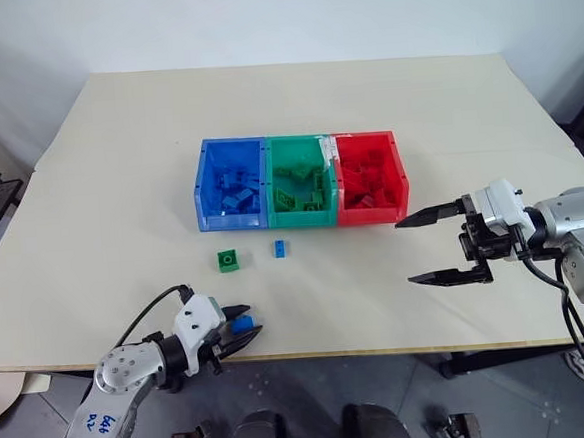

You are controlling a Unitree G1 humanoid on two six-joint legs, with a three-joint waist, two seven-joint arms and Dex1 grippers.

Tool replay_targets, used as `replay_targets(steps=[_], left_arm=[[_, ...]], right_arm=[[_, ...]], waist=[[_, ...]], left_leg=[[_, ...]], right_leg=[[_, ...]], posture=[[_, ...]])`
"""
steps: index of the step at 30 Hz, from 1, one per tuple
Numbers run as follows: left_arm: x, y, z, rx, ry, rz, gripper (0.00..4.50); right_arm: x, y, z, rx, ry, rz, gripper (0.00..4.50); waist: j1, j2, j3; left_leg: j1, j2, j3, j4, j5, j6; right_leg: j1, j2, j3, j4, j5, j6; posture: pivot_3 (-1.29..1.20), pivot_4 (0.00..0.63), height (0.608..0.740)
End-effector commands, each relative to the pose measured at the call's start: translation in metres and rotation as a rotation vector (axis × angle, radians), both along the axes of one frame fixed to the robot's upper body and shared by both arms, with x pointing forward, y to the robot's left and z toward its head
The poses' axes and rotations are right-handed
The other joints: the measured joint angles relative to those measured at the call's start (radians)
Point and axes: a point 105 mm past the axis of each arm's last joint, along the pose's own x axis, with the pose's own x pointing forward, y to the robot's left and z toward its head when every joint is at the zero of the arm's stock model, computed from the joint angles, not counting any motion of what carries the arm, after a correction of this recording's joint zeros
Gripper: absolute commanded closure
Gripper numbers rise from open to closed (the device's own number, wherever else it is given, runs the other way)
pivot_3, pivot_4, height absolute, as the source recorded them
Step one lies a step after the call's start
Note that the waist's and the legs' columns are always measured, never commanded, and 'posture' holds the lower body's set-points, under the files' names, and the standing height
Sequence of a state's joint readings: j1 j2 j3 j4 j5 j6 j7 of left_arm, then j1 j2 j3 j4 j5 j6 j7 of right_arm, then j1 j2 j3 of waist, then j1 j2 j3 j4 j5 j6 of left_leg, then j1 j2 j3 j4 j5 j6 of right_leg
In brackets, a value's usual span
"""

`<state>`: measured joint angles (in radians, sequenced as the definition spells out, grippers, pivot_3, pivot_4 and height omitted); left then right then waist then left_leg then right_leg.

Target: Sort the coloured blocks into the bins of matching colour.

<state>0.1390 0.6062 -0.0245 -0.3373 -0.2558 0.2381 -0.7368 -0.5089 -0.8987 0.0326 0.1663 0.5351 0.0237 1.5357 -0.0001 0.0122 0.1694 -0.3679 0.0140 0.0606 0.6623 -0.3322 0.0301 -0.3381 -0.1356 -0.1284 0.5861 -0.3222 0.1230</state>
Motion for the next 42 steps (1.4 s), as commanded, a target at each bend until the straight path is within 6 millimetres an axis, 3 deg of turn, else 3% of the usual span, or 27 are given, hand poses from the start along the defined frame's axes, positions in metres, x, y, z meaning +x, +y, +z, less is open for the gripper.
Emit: replay_targets(steps=[1,6,13,17,23,26,30,35,40,42], left_arm=[[-0.006,0.001,-0.012,0.018,0.058,-0.011,3.56],[0.004,-0.005,0.003,-0.026,0.016,-0.010,3.56],[0.035,-0.015,0.051,-0.125,-0.152,0.031,3.56],[0.065,-0.013,0.086,-0.169,-0.298,0.110,3.56],[0.117,-0.015,0.120,-0.176,-0.438,0.207,3.56],[0.143,-0.013,0.131,-0.200,-0.470,0.276,3.56],[0.169,-0.015,0.131,-0.190,-0.472,0.324,3.56],[0.176,-0.024,0.129,-0.189,-0.454,0.303,2.03],[0.158,-0.021,0.129,-0.171,-0.440,0.228,0.43],[0.150,-0.019,0.127,-0.160,-0.418,0.197,0.03]], right_arm=[[-0.002,-0.003,0.013,-0.001,-0.049,0.032,0.00],[-0.005,-0.005,0.017,0.038,-0.048,0.044,0.00],[-0.003,-0.009,0.027,0.188,-0.028,-0.061,0.00],[0.004,-0.008,0.037,0.300,-0.042,-0.150,0.00],[0.019,-0.009,0.048,0.439,-0.073,-0.280,0.00],[0.020,-0.010,0.046,0.445,-0.080,-0.299,0.00],[0.017,-0.010,0.044,0.449,-0.086,-0.311,0.00],[0.016,-0.014,0.044,0.447,-0.092,-0.332,0.00],[0.017,-0.016,0.041,0.423,-0.087,-0.328,0.00],[0.018,-0.016,0.040,0.411,-0.085,-0.322,0.00]], waist=[[0.000,0.000,0.000],[0.003,0.000,0.000],[0.008,-0.001,0.000],[0.014,-0.001,0.000],[0.025,-0.002,0.001],[0.030,-0.003,0.001],[0.032,-0.004,0.001],[0.027,-0.005,0.002],[0.023,-0.006,0.002],[0.022,-0.005,0.002]], left_leg=[[0.000,0.000,0.000,0.000,0.000,0.000],[0.000,0.000,0.000,0.000,0.000,0.000],[-0.001,0.000,-0.001,0.001,0.000,0.000],[-0.001,0.000,0.000,0.002,0.000,0.000],[-0.001,-0.002,0.003,0.002,0.001,0.000],[-0.001,-0.003,0.003,0.002,0.001,0.001],[-0.001,-0.005,0.003,0.002,0.001,0.003],[-0.001,-0.004,0.004,0.002,0.001,0.003],[-0.001,-0.003,0.004,0.002,0.002,0.002],[-0.001,-0.003,0.004,0.001,0.002,0.002]], right_leg=[[0.000,0.000,0.000,0.000,0.000,0.000],[0.000,0.000,0.000,0.000,0.000,0.000],[0.000,0.001,-0.001,0.001,0.000,0.000],[0.000,0.002,-0.001,0.003,0.000,0.000],[-0.002,0.007,-0.006,0.005,0.001,0.001],[-0.002,0.008,-0.007,0.005,0.001,0.003],[-0.002,0.007,-0.007,0.005,0.002,0.004],[-0.003,0.008,-0.007,0.005,0.002,0.004],[-0.004,0.009,-0.007,0.005,0.002,0.004],[-0.004,0.009,-0.006,0.005,0.002,0.004]], posture=[[0.00,0.150,0.740],[0.00,0.150,0.740],[0.00,0.150,0.740],[0.00,0.150,0.740],[0.00,0.150,0.740],[0.00,0.150,0.740],[0.00,0.150,0.740],[0.00,0.150,0.740],[0.00,0.150,0.740],[0.00,0.150,0.740]])
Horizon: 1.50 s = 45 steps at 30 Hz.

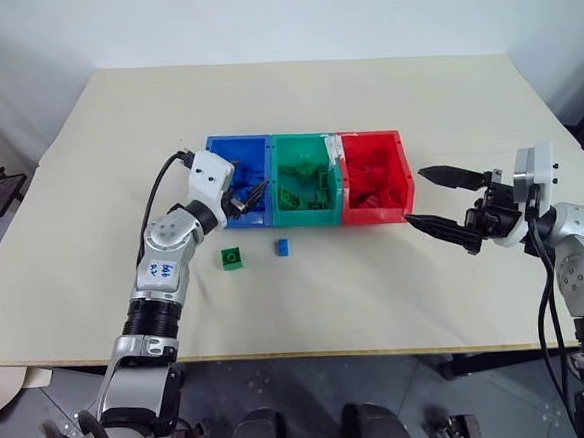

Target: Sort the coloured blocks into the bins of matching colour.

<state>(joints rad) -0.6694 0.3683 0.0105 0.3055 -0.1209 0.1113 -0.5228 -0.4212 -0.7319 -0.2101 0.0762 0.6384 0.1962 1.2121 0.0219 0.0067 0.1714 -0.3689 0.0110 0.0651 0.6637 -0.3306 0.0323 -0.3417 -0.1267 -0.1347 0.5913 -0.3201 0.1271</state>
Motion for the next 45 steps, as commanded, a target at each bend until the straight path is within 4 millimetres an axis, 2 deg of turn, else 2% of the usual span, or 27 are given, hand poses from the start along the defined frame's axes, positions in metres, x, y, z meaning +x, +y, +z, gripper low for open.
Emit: replay_targets(steps=[1,6,8,11,15,21,26,29,33,38,40,43,45], left_arm=[[-0.023,0.005,0.012,0.008,-0.011,-0.084,0.03],[-0.076,0.027,0.002,0.025,0.051,-0.215,0.03],[-0.090,0.036,-0.003,0.027,0.068,-0.234,0.03],[-0.124,0.068,-0.027,0.076,0.181,-0.257,0.03],[-0.153,0.102,-0.046,0.108,0.295,-0.254,0.03],[-0.173,0.132,-0.055,0.134,0.341,-0.228,0.03],[-0.172,0.141,-0.050,0.133,0.292,-0.216,0.03],[-0.168,0.136,-0.047,0.136,0.272,-0.226,0.03],[-0.160,0.118,-0.041,0.145,0.244,-0.251,0.03],[-0.132,0.068,-0.032,0.152,0.159,-0.247,0.03],[-0.119,0.054,-0.030,0.146,0.143,-0.221,0.03],[-0.102,0.049,-0.030,0.152,0.125,-0.166,0.03],[-0.093,0.049,-0.040,0.173,0.161,-0.146,0.03]], right_arm=[[-0.002,-0.005,0.010,-0.036,-0.051,0.008,0.00],[-0.005,-0.008,-0.005,-0.148,-0.010,0.080,0.00],[-0.007,-0.010,-0.010,-0.183,0.005,0.102,0.00],[-0.014,-0.018,-0.025,-0.271,0.041,0.174,0.00],[-0.018,-0.026,-0.037,-0.358,0.078,0.228,0.00],[-0.014,-0.036,-0.040,-0.413,0.095,0.225,0.00],[-0.014,-0.038,-0.041,-0.437,0.102,0.237,0.00],[-0.013,-0.036,-0.041,-0.437,0.097,0.245,0.00],[-0.013,-0.033,-0.040,-0.439,0.086,0.255,0.00],[-0.012,-0.028,-0.039,-0.425,0.065,0.263,0.00],[-0.012,-0.027,-0.039,-0.421,0.060,0.262,0.00],[-0.011,-0.026,-0.039,-0.413,0.055,0.255,0.00],[-0.010,-0.024,-0.039,-0.406,0.051,0.249,0.00]], waist=[[-0.001,0.000,0.000],[-0.003,0.000,0.000],[-0.003,0.000,0.000],[-0.005,0.000,0.000],[-0.002,0.000,0.000],[-0.011,0.001,0.001],[-0.025,0.001,0.001],[-0.027,0.001,0.001],[-0.026,0.001,0.001],[-0.015,0.001,0.001],[-0.018,0.000,0.000],[-0.021,0.000,0.000],[-0.023,0.000,0.000]], left_leg=[[0.000,0.000,0.000,0.000,0.000,0.000],[0.000,0.001,0.000,0.000,0.000,0.000],[0.000,0.001,-0.001,0.000,0.000,0.000],[0.000,0.001,-0.001,0.000,0.000,0.000],[0.000,0.001,-0.001,0.000,0.000,0.000],[0.000,0.002,-0.002,-0.001,-0.002,-0.002],[0.001,0.002,-0.003,-0.001,-0.002,-0.002],[0.001,0.003,-0.003,-0.001,-0.002,-0.002],[0.001,0.003,-0.002,-0.001,-0.002,-0.002],[0.001,0.002,-0.004,0.000,-0.002,-0.002],[0.000,0.002,-0.004,0.000,-0.002,-0.002],[0.000,0.002,-0.003,0.000,-0.002,-0.002],[0.001,0.002,-0.001,0.000,-0.002,-0.002]], right_leg=[[0.000,0.000,0.000,0.000,0.000,0.000],[0.000,-0.001,0.002,0.000,0.000,0.000],[0.000,-0.002,0.003,-0.001,0.000,0.000],[0.001,-0.004,0.004,-0.002,0.000,0.000],[0.001,-0.005,0.005,-0.002,-0.001,-0.001],[0.001,-0.009,0.006,-0.003,-0.001,-0.002],[0.001,-0.009,0.006,-0.002,-0.001,-0.003],[0.001,-0.009,0.005,-0.002,-0.001,-0.003],[0.000,-0.009,0.006,-0.002,-0.001,-0.003],[0.002,-0.010,0.006,-0.001,-0.001,-0.003],[0.002,-0.009,0.005,-0.001,-0.001,-0.002],[0.002,-0.005,0.004,0.000,-0.001,-0.002],[0.001,-0.004,0.002,0.000,-0.001,-0.002]], posture=[[0.00,0.150,0.740],[0.00,0.150,0.740],[0.00,0.150,0.740],[0.00,0.150,0.740],[0.00,0.150,0.740],[0.00,0.150,0.740],[0.00,0.150,0.740],[0.00,0.150,0.740],[0.00,0.150,0.740],[0.00,0.150,0.740],[0.00,0.150,0.740],[0.00,0.150,0.740],[0.00,0.150,0.740]])
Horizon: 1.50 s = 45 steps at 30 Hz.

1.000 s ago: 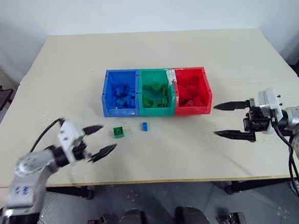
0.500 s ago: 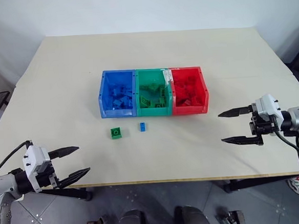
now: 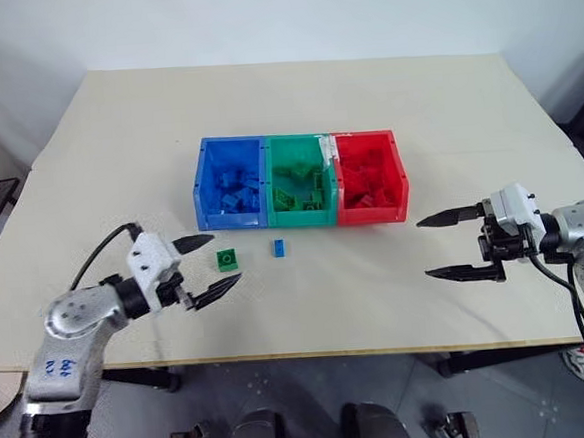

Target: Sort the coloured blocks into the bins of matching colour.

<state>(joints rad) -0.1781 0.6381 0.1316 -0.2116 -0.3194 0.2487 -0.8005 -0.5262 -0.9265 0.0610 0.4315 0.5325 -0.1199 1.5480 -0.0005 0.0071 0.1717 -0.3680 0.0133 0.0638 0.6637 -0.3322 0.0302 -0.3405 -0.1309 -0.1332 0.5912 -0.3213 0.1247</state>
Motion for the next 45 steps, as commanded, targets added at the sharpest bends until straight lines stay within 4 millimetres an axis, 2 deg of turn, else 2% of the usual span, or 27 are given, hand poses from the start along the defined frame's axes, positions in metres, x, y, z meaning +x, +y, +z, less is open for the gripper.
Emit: replay_targets(steps=[1,4,8,12,18,21,24,31,35,39,45], left_arm=[[0.014,0.001,-0.011,0.048,0.019,0.044,0.03],[0.026,0.001,-0.022,0.037,0.032,0.069,0.03],[0.031,-0.003,-0.034,0.039,0.054,0.067,0.03],[0.030,-0.026,-0.023,0.017,0.016,-0.019,0.03],[0.029,-0.036,-0.016,0.034,0.028,-0.068,0.03],[0.029,-0.047,-0.010,0.037,0.014,-0.102,0.03],[0.033,-0.067,-0.001,-0.004,0.004,-0.125,0.03],[0.041,-0.105,-0.016,-0.030,0.108,-0.097,0.03],[0.039,-0.118,-0.015,-0.047,0.132,-0.077,0.03],[0.035,-0.122,-0.013,-0.062,0.141,-0.047,0.03],[0.035,-0.116,-0.013,-0.074,0.147,0.073,0.03]], right_arm=[[-0.005,0.003,0.008,0.008,-0.031,0.046,0.00],[-0.004,0.004,0.008,0.014,-0.037,0.037,0.00],[-0.005,0.004,0.008,0.025,-0.043,0.023,0.00],[-0.007,0.004,0.008,0.029,-0.044,0.006,0.00],[-0.007,0.004,0.008,0.038,-0.048,-0.016,0.00],[-0.007,0.004,0.006,0.039,-0.047,-0.023,0.00],[-0.007,0.005,0.006,0.041,-0.048,-0.029,0.00],[-0.007,0.003,0.006,0.044,-0.057,-0.050,0.00],[-0.010,0.000,0.006,0.047,-0.063,-0.068,0.00],[-0.012,-0.002,0.005,0.048,-0.062,-0.083,0.00],[-0.016,-0.004,0.002,0.047,-0.053,-0.099,0.00]], waist=[[-0.001,0.000,0.000],[0.001,0.000,0.000],[0.007,0.000,0.000],[0.023,0.000,0.000],[0.024,-0.001,0.000],[0.024,-0.001,0.000],[0.028,-0.001,0.000],[0.028,-0.001,0.000],[0.027,-0.001,0.000],[0.027,-0.001,0.000],[0.027,-0.001,0.000]], left_leg=[[0.000,0.000,0.001,0.000,0.000,0.000],[0.001,0.000,0.002,0.000,0.000,0.000],[0.000,0.000,0.001,0.000,0.000,0.001],[0.000,-0.001,0.000,0.001,0.000,0.001],[0.000,-0.001,0.001,0.002,0.000,0.001],[0.000,-0.001,0.001,0.002,0.000,0.001],[-0.001,-0.001,0.001,0.002,0.001,0.001],[-0.001,-0.002,0.001,0.002,0.001,0.002],[-0.001,-0.002,0.001,0.002,0.001,0.002],[-0.001,-0.002,0.001,0.002,0.001,0.002],[-0.001,-0.002,0.001,0.002,0.001,0.002]], right_leg=[[0.000,0.001,-0.001,0.000,0.000,0.000],[0.000,0.002,-0.002,0.000,0.000,0.000],[0.000,0.001,-0.001,0.000,0.000,0.000],[0.000,0.001,0.000,0.000,0.000,0.001],[0.000,0.001,-0.001,0.000,0.000,0.001],[0.000,0.002,-0.001,0.000,0.000,0.001],[0.000,0.002,-0.001,0.000,0.000,0.001],[0.001,0.003,-0.002,0.000,0.001,0.002],[0.000,0.003,-0.002,0.000,0.001,0.002],[0.001,0.002,-0.001,0.000,0.001,0.002],[0.001,0.002,0.000,0.000,0.001,0.002]], posture=[[0.00,0.150,0.740],[0.00,0.150,0.740],[0.00,0.150,0.740],[0.00,0.150,0.740],[0.00,0.150,0.740],[0.00,0.150,0.740],[0.00,0.150,0.740],[0.00,0.150,0.740],[0.00,0.150,0.740],[0.00,0.150,0.740],[0.00,0.150,0.740]])
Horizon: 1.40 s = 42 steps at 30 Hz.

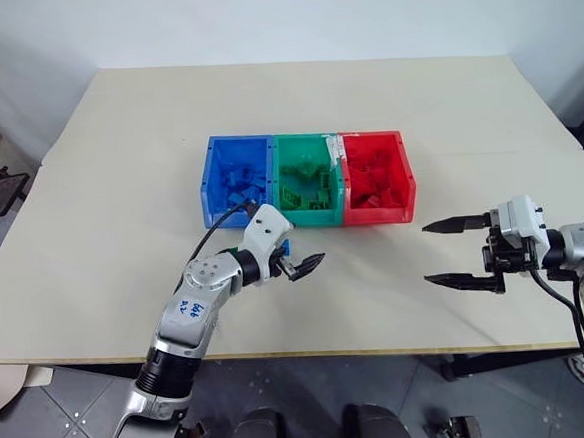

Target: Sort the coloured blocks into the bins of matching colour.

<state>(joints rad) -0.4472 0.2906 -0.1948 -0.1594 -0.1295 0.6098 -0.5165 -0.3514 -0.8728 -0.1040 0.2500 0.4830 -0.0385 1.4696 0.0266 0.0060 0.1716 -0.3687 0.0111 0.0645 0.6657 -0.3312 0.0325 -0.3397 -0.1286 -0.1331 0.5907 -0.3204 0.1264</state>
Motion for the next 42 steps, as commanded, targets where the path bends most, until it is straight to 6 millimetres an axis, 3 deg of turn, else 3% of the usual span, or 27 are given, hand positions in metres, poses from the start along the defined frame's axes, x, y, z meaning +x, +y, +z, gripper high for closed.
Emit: replay_targets(steps=[1,10,19,23,30,34,38,42], left_arm=[[-0.003,0.002,0.011,-0.022,-0.033,0.066,0.03],[0.002,0.006,0.001,-0.033,0.051,0.198,0.03],[0.006,0.000,-0.021,0.040,0.148,0.193,0.03],[0.007,0.000,-0.026,0.075,0.160,0.202,0.93],[0.004,0.003,-0.031,0.116,0.169,0.188,3.20],[0.001,0.001,-0.024,0.110,0.134,0.132,3.99],[-0.011,-0.006,0.006,0.022,0.050,0.031,4.02],[-0.016,0.001,0.027,-0.013,-0.020,0.004,4.02]], right_arm=[[-0.002,-0.003,0.010,0.001,-0.039,-0.009,0.00],[0.002,-0.001,0.011,-0.002,-0.037,-0.007,0.00],[0.003,-0.001,0.012,-0.004,-0.037,-0.004,0.00],[0.003,-0.002,0.012,-0.006,-0.036,-0.008,0.00],[0.004,-0.004,0.013,-0.009,-0.039,-0.017,0.00],[0.005,-0.004,0.013,-0.010,-0.043,-0.020,0.00],[0.005,-0.006,0.014,-0.012,-0.046,-0.023,0.00],[0.006,-0.007,0.014,-0.013,-0.048,-0.029,0.00]], waist=[[0.000,0.000,0.000],[0.001,0.000,0.000],[0.002,0.000,0.000],[0.002,0.000,0.000],[0.002,0.000,0.000],[0.002,0.000,0.000],[0.001,0.000,0.000],[0.000,0.000,0.000]], left_leg=[[0.000,0.000,0.000,0.000,0.000,0.000],[0.000,0.000,-0.001,0.000,0.000,0.000],[0.000,-0.001,-0.001,0.000,0.000,0.000],[0.000,-0.001,-0.001,0.000,0.000,0.000],[0.001,-0.001,-0.001,0.000,0.000,0.000],[0.000,-0.001,-0.001,0.000,0.000,0.000],[0.000,-0.001,-0.001,0.000,0.000,0.000],[0.000,0.000,-0.001,0.001,0.000,0.000]], right_leg=[[0.000,0.000,0.000,0.000,0.000,0.000],[0.001,0.000,0.001,-0.001,0.000,0.000],[0.001,0.000,0.000,-0.001,0.000,0.000],[0.001,0.000,0.000,0.000,0.000,0.000],[0.001,0.000,0.001,0.000,0.000,0.000],[0.001,0.000,0.001,0.000,0.000,0.000],[0.001,0.000,0.001,-0.001,0.000,0.000],[0.001,-0.001,0.002,-0.001,0.000,0.000]], posture=[[0.00,0.150,0.740],[0.00,0.150,0.740],[0.00,0.150,0.740],[0.00,0.150,0.740],[0.00,0.150,0.740],[0.00,0.150,0.740],[0.00,0.150,0.740],[0.00,0.150,0.740]])
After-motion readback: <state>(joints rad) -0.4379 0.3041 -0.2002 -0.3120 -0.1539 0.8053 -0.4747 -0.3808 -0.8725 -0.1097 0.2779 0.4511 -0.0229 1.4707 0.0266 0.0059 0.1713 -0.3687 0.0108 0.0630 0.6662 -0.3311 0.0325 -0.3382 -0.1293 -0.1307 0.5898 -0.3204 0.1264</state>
